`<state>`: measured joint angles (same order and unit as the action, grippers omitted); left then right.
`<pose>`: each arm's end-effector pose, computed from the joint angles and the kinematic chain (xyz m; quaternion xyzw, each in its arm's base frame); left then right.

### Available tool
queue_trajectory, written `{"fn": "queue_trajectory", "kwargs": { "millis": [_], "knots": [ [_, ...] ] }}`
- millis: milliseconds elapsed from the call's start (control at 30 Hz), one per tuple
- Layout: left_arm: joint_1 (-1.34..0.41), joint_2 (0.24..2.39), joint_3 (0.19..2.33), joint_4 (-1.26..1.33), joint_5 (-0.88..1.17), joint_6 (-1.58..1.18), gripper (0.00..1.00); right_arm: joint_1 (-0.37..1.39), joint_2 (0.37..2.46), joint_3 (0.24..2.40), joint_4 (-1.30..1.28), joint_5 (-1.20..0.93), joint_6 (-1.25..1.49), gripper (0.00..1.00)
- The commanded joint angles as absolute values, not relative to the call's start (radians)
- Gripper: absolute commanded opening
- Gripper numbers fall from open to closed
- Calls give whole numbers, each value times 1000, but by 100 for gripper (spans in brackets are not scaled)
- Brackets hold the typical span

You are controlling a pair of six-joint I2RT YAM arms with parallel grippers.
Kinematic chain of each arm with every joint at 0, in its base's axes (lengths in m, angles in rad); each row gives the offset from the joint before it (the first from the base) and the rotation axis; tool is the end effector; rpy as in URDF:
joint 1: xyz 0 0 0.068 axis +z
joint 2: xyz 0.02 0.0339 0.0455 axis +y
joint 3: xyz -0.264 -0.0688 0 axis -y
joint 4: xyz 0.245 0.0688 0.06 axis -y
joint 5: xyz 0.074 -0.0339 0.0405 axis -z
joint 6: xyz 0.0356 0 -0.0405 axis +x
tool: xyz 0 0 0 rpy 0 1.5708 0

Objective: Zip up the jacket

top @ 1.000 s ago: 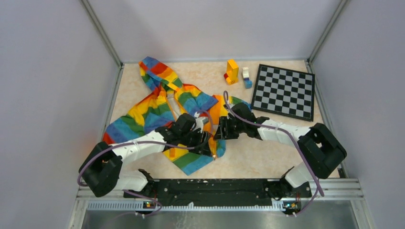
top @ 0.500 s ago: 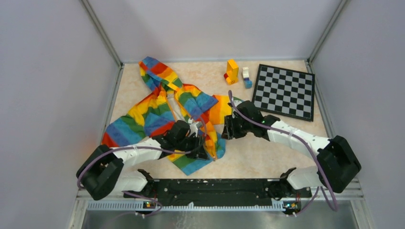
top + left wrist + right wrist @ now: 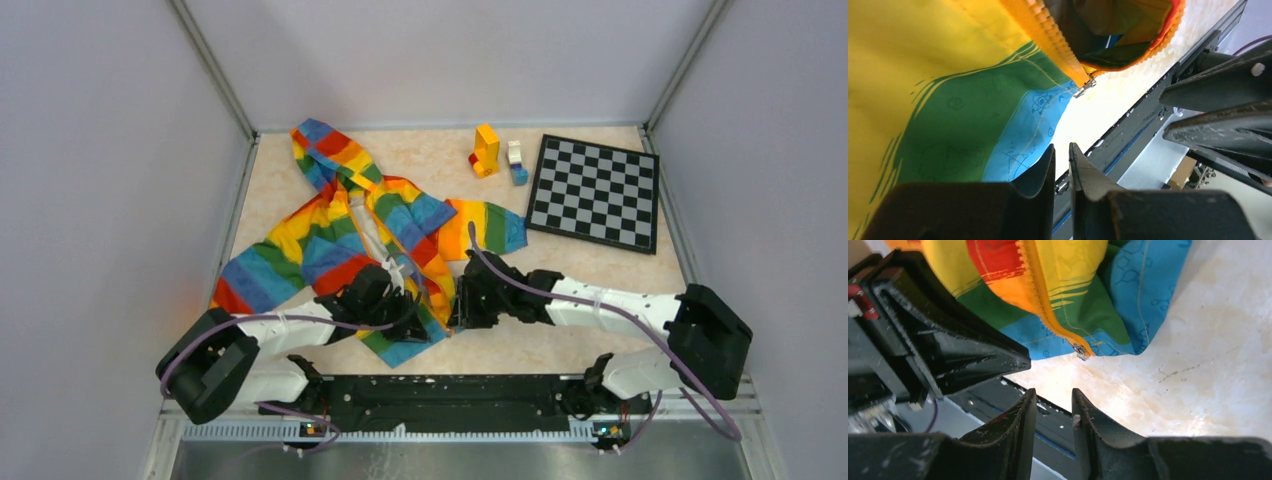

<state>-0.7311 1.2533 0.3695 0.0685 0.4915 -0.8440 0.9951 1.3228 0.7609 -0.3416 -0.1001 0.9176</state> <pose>0.1463 -0.1538 0.1362 0.0387 0.9052 -0.4131 0.0922 0.1398 0.2219 0.2037 -0.0529 0.9423 0.2945 0.1499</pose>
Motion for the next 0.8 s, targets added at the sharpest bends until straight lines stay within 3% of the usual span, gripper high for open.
{"fn": "queue_trajectory", "kwargs": {
  "millis": [0,167,767],
  "knots": [
    [-732,1172,330,151,428,-888,20,1065,1337,781,-358,91,1198,31],
    [-732,1199,329,199,444,-914,17,1168,1394,865,-503,261,1293,33],
    [-741,1287,333,127,401,-927,0,1285,1658,984,-595,442,1356,34]
  ]
}}
